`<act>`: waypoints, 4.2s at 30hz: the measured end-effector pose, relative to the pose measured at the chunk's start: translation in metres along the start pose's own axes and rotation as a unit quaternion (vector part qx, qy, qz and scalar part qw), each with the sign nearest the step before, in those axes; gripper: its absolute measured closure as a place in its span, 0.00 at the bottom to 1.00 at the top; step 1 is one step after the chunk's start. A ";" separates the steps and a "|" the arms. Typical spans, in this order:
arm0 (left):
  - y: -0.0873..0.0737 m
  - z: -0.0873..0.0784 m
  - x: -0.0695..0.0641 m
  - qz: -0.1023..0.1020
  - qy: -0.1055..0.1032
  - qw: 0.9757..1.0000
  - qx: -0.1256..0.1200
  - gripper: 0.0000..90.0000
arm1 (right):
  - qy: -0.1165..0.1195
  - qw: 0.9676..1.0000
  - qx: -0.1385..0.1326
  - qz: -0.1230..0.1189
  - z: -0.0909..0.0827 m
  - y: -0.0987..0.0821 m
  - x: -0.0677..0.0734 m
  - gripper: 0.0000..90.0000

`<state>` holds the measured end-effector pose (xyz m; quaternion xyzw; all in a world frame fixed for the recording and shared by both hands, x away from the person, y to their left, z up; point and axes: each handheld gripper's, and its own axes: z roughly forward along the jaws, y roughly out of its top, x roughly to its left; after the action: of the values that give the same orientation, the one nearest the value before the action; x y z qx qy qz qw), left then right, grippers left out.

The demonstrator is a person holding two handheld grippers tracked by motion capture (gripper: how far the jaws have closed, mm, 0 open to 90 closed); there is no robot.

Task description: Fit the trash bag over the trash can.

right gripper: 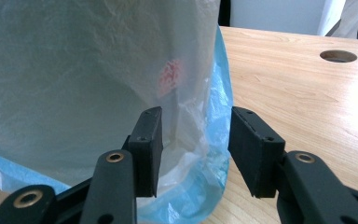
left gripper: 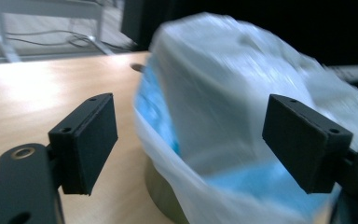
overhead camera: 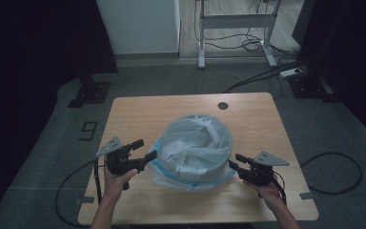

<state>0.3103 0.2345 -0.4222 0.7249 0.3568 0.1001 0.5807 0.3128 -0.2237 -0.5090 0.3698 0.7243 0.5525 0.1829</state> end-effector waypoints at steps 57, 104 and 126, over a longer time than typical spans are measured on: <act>0.015 -0.006 -0.012 0.134 -0.028 0.989 0.049 0.22 | 0.012 0.999 -0.004 0.051 -0.031 -0.022 0.001 0.35; 0.115 0.114 -0.007 0.132 -0.177 0.969 0.111 0.33 | 0.019 0.999 0.018 0.045 -0.033 -0.037 -0.001 0.34; 0.113 0.175 -0.023 0.172 -0.099 0.928 0.317 0.52 | 0.021 0.998 0.026 0.047 -0.030 -0.038 0.002 0.34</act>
<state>0.4369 0.0771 -0.3663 0.9275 0.1807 0.0081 0.3271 0.2789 -0.2470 -0.5343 0.3969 0.7238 0.5489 0.1318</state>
